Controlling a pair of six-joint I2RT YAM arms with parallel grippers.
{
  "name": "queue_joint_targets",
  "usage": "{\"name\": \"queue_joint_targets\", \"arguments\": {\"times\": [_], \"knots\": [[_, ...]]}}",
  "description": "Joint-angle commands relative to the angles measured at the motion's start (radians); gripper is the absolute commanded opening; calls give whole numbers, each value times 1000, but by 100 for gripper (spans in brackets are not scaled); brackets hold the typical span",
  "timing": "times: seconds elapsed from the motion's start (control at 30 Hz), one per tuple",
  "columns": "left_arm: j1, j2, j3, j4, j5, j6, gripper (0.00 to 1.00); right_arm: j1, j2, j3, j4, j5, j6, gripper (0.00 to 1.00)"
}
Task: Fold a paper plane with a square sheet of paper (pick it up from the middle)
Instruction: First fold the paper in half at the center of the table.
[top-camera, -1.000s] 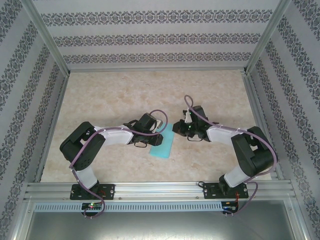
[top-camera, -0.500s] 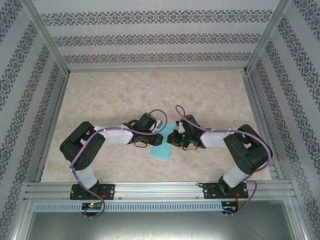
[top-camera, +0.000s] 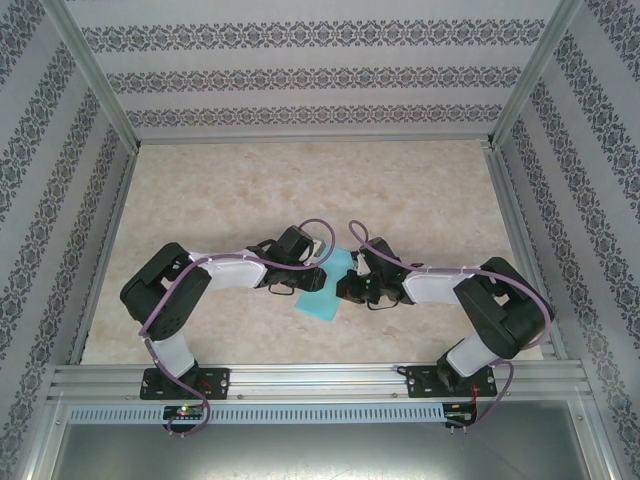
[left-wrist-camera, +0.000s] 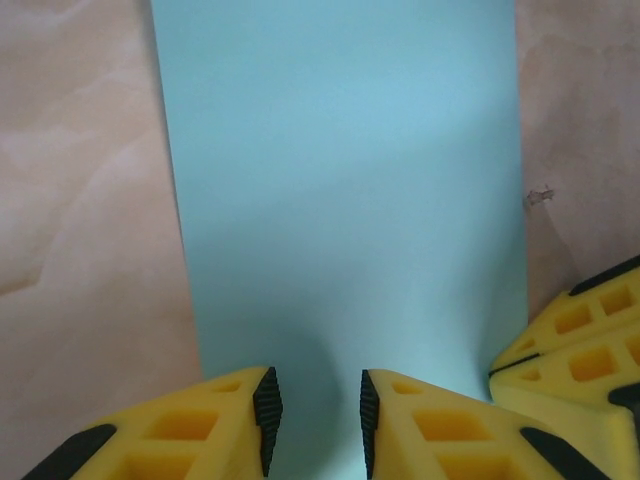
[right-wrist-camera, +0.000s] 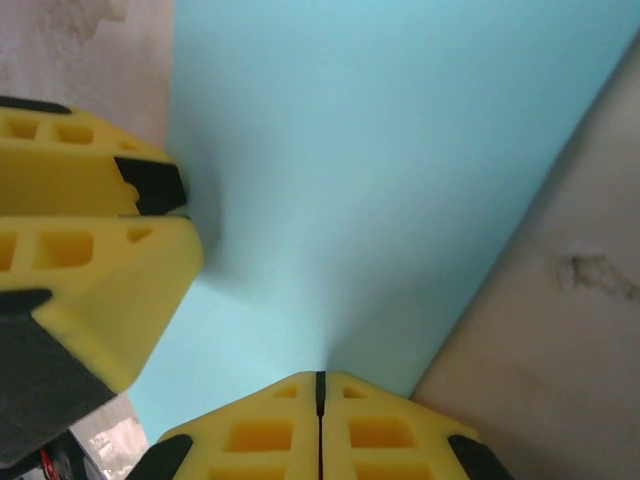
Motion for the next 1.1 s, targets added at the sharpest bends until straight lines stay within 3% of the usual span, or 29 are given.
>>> {"name": "queue_joint_targets", "arguments": {"times": [0.0,0.23,0.63,1.07], "knots": [[2,58,-22,-150,-20,19,33,26,-49,-30,-109,61,-29,6],[1,67,-9,-152,-4,23,33,50,-129,-44,36,51,75,6],[1,68,-8,-156,-8,30,33,131,46,-12,105,11,98,6],[12,76,-3,-179,-24,50,33,186,-47,-69,-80,27,46,6]]}}
